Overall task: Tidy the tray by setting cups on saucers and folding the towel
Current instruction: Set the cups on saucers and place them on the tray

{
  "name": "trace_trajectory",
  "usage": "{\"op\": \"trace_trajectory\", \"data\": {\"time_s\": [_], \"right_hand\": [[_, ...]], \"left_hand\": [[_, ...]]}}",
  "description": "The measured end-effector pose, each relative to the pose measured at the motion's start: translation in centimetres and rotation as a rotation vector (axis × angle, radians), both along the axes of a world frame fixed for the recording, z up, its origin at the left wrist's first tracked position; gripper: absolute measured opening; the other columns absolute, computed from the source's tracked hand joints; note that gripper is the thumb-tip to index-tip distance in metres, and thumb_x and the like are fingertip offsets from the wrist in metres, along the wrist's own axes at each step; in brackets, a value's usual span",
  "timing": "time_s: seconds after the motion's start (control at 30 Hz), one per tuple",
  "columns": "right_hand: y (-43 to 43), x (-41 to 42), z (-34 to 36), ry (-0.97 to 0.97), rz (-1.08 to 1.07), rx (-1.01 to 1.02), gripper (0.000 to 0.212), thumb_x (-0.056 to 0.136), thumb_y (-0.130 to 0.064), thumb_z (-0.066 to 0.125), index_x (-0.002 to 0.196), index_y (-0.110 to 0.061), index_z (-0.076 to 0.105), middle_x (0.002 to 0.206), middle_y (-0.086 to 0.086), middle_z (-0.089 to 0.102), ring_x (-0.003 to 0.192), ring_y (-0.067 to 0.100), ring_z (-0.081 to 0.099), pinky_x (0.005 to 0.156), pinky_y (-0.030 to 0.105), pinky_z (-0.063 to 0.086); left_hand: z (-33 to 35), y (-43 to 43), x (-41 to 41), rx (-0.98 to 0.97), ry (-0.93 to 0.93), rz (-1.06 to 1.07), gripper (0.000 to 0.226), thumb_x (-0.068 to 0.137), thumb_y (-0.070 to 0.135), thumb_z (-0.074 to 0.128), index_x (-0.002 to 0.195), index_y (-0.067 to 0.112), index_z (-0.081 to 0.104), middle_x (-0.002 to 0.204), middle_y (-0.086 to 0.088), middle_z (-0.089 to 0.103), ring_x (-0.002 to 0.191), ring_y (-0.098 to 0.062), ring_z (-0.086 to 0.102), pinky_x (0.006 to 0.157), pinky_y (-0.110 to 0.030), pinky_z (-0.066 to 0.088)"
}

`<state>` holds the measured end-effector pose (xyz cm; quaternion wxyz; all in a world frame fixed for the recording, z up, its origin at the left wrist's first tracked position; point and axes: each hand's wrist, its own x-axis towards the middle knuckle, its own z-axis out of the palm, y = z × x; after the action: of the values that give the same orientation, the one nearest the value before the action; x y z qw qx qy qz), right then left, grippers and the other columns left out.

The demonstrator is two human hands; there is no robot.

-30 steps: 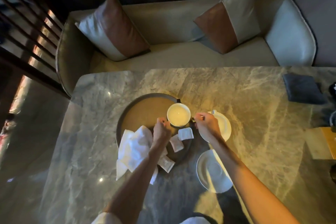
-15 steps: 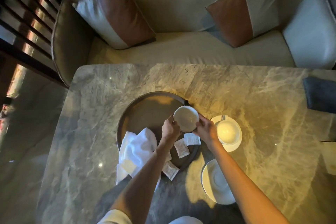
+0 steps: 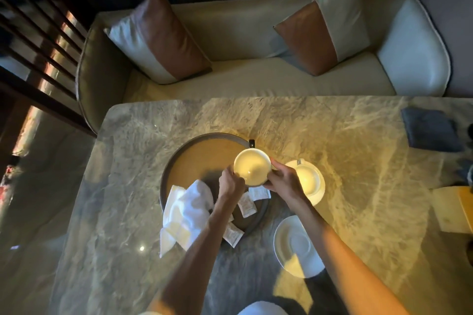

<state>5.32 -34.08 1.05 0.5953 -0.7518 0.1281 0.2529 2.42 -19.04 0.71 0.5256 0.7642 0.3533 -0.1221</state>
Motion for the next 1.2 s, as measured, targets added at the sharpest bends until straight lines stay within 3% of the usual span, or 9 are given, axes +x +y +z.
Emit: {"op": "trace_trajectory", "data": {"time_s": [0.13,0.27,0.37,0.43,0.5,0.7,0.93,1.07,1.2], "right_hand": [[-3.4,-6.1,1.6,0.081,-0.104,0.174,0.044,0.092,-0.001,0.059,0.128,-0.024,0.064,0.088,0.002,0.072,0.085,0.012,0.071,0.077,0.032,0.061],[-7.5,-12.8,2.3,0.062,-0.117,0.109,0.039,0.088,0.001,0.063,0.102,-0.033,0.073,0.079,-0.007,0.072,0.084,0.012,0.069,0.073,0.032,0.061],[-10.1,-16.4,1.9,0.078,-0.125,0.088,0.032,0.089,0.003,0.061,0.108,-0.019,0.073,0.078,-0.001,0.071,0.083,0.010,0.066,0.065,0.023,0.058],[-11.5,-17.8,1.2,0.132,-0.167,0.121,0.032,0.090,0.006,0.058,0.114,-0.012,0.071,0.088,0.008,0.073,0.092,0.016,0.068,0.067,0.026,0.060],[-12.4,-18.4,0.4,0.188,-0.227,0.138,0.033,0.090,0.006,0.059,0.118,-0.009,0.069,0.100,0.014,0.072,0.099,0.021,0.068,0.071,0.033,0.062],[-13.8,-18.1,-1.9,0.206,-0.277,0.100,0.036,0.088,0.005,0.061,0.111,-0.021,0.070,0.102,-0.007,0.066,0.093,0.015,0.061,0.061,0.026,0.060],[-14.6,-17.5,-3.6,0.147,-0.204,0.054,0.036,0.086,0.000,0.066,0.098,-0.034,0.072,0.102,-0.013,0.069,0.103,0.023,0.062,0.066,0.028,0.061],[-14.9,-17.4,-4.0,0.155,-0.226,0.071,0.033,0.087,-0.001,0.064,0.106,-0.027,0.073,0.107,-0.003,0.071,0.105,0.025,0.063,0.065,0.028,0.061],[-15.3,-17.4,-4.3,0.181,-0.245,0.096,0.034,0.088,0.000,0.061,0.108,-0.024,0.074,0.107,0.000,0.071,0.104,0.023,0.063,0.066,0.030,0.061]], "left_hand": [[0.9,-2.5,-5.8,0.045,-0.089,-0.078,0.031,0.068,0.024,0.040,0.088,0.019,0.062,0.078,-0.005,0.067,0.082,-0.033,0.067,0.067,-0.046,0.059],[-0.5,-6.1,-12.2,-0.136,-0.081,-0.167,0.048,0.059,0.039,0.049,0.101,0.024,0.067,0.088,0.001,0.071,0.087,-0.026,0.070,0.066,-0.053,0.061],[-1.8,-8.5,-15.1,-0.209,-0.013,-0.211,0.045,0.054,0.041,0.060,0.097,0.029,0.066,0.092,0.005,0.071,0.093,-0.022,0.070,0.072,-0.053,0.061],[-2.6,-9.9,-16.1,-0.201,0.026,-0.266,0.042,0.059,0.034,0.066,0.101,0.028,0.066,0.091,0.006,0.071,0.089,-0.019,0.070,0.070,-0.049,0.062],[-3.1,-10.9,-16.5,-0.180,0.044,-0.289,0.038,0.062,0.028,0.064,0.100,0.028,0.066,0.086,0.008,0.071,0.081,-0.016,0.070,0.064,-0.044,0.062],[-4.1,-12.4,-16.4,-0.114,-0.009,-0.339,0.039,0.066,0.025,0.074,0.103,0.025,0.063,0.084,0.020,0.062,0.076,-0.001,0.065,0.049,-0.012,0.050],[-5.8,-13.4,-16.1,-0.106,0.027,-0.317,0.049,0.072,0.018,0.079,0.116,0.019,0.058,0.091,0.018,0.056,0.082,-0.001,0.058,0.066,-0.023,0.054],[-5.6,-13.9,-15.8,-0.086,0.009,-0.319,0.052,0.074,0.019,0.079,0.120,0.018,0.057,0.095,0.014,0.058,0.082,-0.001,0.058,0.058,-0.011,0.046],[-5.5,-14.2,-15.7,-0.128,0.008,-0.314,0.055,0.076,0.016,0.077,0.125,0.019,0.053,0.104,0.007,0.059,0.095,-0.009,0.060,0.068,-0.017,0.048]]}}
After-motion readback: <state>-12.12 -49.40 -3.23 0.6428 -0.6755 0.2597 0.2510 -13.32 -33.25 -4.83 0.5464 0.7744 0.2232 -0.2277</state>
